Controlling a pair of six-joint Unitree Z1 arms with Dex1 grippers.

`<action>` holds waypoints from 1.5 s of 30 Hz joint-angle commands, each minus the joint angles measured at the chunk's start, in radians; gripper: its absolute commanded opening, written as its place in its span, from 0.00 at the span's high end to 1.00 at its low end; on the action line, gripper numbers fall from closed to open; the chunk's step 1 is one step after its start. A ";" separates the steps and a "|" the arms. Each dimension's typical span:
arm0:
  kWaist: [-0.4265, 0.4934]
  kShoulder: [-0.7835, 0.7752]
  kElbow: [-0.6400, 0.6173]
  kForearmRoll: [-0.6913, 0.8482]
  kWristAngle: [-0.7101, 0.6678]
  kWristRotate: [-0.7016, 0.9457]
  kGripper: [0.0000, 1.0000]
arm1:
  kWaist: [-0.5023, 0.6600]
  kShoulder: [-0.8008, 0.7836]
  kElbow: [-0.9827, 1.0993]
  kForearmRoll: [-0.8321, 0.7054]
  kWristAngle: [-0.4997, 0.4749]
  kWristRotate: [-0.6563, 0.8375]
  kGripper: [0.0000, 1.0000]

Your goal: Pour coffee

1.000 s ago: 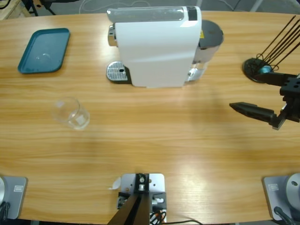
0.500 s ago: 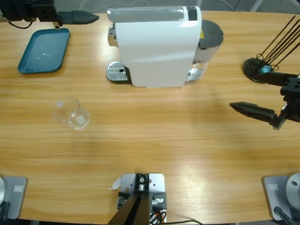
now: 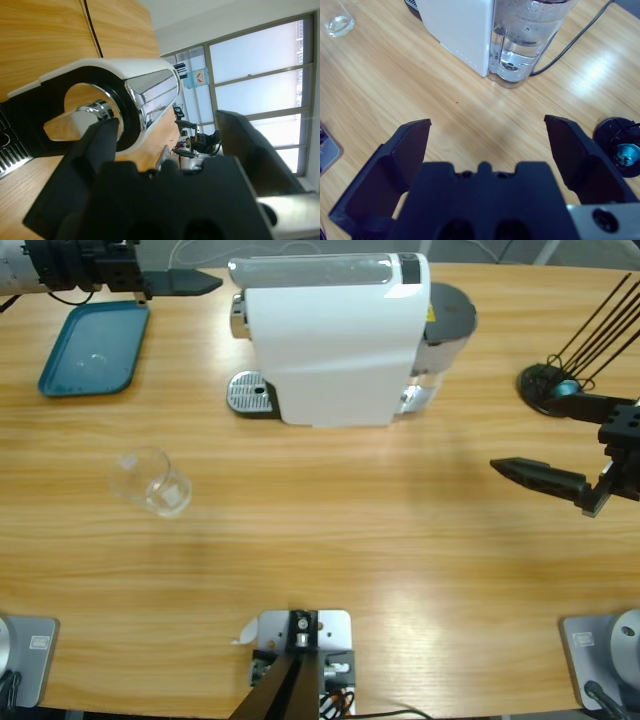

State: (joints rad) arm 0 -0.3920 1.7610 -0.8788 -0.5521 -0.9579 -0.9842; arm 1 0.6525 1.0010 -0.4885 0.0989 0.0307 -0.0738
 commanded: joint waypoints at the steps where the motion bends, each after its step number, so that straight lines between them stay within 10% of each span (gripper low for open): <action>1: 0.005 0.057 -0.007 -0.029 -0.021 -0.028 0.22 | 0.008 -0.013 0.018 0.013 0.003 -0.012 0.00; 10: -0.021 0.057 -0.039 -0.034 -0.033 -0.047 0.69 | 0.007 -0.014 0.018 0.013 0.003 -0.012 0.00; 19: 0.020 0.037 0.017 -0.051 -0.032 -0.038 0.64 | 0.007 -0.016 0.019 0.014 0.003 -0.012 0.00; 21: 0.044 0.016 0.025 -0.052 -0.036 -0.032 0.29 | 0.007 -0.015 0.018 0.013 0.002 -0.012 0.00; 24: 0.055 0.013 0.027 -0.052 -0.045 -0.032 0.16 | 0.007 -0.015 0.018 0.013 0.002 -0.012 0.00; 42: -0.028 0.090 0.006 -0.079 -0.039 -0.057 0.16 | 0.007 -0.014 0.018 0.013 0.000 -0.012 0.00; 45: -0.028 0.089 0.002 -0.086 -0.040 -0.057 0.47 | 0.007 -0.013 0.018 0.013 0.000 -0.012 0.00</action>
State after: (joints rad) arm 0 -0.4128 1.7975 -0.8845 -0.6200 -0.9805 -1.0276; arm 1 0.6525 1.0010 -0.4885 0.0989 0.0307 -0.0741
